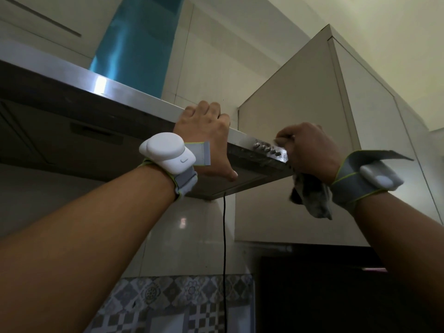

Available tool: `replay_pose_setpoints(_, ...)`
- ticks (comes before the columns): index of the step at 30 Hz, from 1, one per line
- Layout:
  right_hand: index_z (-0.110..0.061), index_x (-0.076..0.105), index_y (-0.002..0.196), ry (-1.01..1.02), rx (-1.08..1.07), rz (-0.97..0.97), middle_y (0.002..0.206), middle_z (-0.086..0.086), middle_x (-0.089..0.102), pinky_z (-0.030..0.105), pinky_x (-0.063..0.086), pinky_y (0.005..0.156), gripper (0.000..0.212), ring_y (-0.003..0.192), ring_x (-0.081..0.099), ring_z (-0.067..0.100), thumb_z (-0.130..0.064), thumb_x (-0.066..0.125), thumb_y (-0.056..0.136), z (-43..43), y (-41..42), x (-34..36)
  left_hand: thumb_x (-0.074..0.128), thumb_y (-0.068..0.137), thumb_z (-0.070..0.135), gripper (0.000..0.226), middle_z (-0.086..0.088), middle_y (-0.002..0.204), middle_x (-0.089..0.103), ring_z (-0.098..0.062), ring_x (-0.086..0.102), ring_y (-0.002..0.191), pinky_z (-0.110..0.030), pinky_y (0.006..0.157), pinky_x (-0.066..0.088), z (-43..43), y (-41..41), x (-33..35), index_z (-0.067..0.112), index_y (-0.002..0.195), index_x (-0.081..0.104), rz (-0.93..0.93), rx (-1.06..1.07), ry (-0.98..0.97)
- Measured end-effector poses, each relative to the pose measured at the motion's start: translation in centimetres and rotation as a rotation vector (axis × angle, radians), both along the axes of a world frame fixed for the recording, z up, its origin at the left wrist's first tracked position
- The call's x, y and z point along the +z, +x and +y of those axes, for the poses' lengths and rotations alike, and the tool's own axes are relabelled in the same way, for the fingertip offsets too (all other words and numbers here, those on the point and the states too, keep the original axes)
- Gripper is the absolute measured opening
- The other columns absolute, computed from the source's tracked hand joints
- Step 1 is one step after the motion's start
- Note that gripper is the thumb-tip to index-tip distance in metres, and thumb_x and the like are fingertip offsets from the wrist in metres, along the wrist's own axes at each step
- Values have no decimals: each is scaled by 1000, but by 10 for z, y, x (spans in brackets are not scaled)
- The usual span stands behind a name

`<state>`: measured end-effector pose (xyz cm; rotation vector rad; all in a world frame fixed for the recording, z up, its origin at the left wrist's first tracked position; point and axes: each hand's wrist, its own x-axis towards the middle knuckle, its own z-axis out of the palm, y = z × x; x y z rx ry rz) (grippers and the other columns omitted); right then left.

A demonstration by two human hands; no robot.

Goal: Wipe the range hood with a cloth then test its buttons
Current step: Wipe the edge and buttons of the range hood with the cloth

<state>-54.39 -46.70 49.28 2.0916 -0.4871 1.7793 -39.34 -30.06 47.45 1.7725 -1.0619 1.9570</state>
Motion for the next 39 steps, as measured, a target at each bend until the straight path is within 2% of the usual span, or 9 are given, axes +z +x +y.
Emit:
replay_pose_setpoints(5, -27, 73, 98, -29, 74, -14, 103, 5, 70, 30, 44, 76, 20, 99, 62, 30, -32, 55, 90, 10, 25, -1, 62, 52, 85, 97, -8, 120, 49, -27, 43, 112, -42, 98, 36, -2, 0, -1, 15, 119, 54, 0, 8, 1)
replay_pose_setpoints(8, -30, 72, 99, -96, 118, -24, 99, 1, 66, 30, 42, 72, 22, 90, 59, 24, -36, 52, 91, 27, 38, -3, 63, 51, 85, 97, -7, 120, 49, -27, 43, 112, -42, 97, 36, -3, 0, 0, 16, 119, 54, -1, 17, -6)
replay_pose_setpoints(12, -31, 69, 103, -190, 147, -38, 96, -1, 59, 38, 48, 73, 24, 86, 55, 21, -42, 51, 91, 37, 48, -19, 62, 50, 85, 99, -8, 120, 49, -27, 43, 112, -42, 97, 37, -2, 0, 1, 17, 121, 53, -2, 24, -4)
replay_pose_setpoints(15, -30, 70, 104, -182, 167, -37, 94, -2, 58, 34, 46, 72, 22, 86, 53, 18, -39, 53, 93, 27, 42, -30, 60, 49, 86, 99, -8, 118, 49, -27, 43, 111, -43, 96, 38, -1, 1, 0, 16, 119, 54, -3, 14, -6)
replay_pose_setpoints(23, -27, 68, 102, -107, 164, -93, 103, 2, 59, 36, 45, 76, 20, 95, 55, 24, -38, 53, 93, 35, 48, -24, 60, 48, 87, 100, -8, 118, 49, -28, 44, 111, -42, 95, 37, -4, 0, 0, 16, 119, 54, 4, 26, -20)
replay_pose_setpoints(29, -29, 65, 102, -146, 215, -97, 98, -3, 57, 39, 49, 74, 20, 87, 56, 19, -40, 50, 95, 34, 54, -40, 62, 50, 85, 99, -9, 120, 49, -28, 44, 112, -42, 97, 37, -4, -2, 0, 16, 121, 52, 16, 37, -13)
replay_pose_setpoints(36, -29, 68, 99, -25, 219, -182, 99, -1, 65, 37, 48, 81, 16, 96, 59, 23, -38, 58, 90, 3, 41, -43, 58, 47, 87, 100, -7, 118, 49, -27, 44, 110, -42, 97, 38, -2, -3, -1, 17, 118, 54, 26, 11, 3)
replay_pose_setpoints(39, -27, 68, 100, -38, 225, -187, 98, 1, 64, 31, 43, 75, 17, 92, 58, 22, -37, 57, 92, 5, 45, -43, 61, 49, 86, 99, -7, 119, 49, -27, 44, 111, -42, 98, 37, -3, -3, -1, 17, 119, 53, 25, 17, 0)
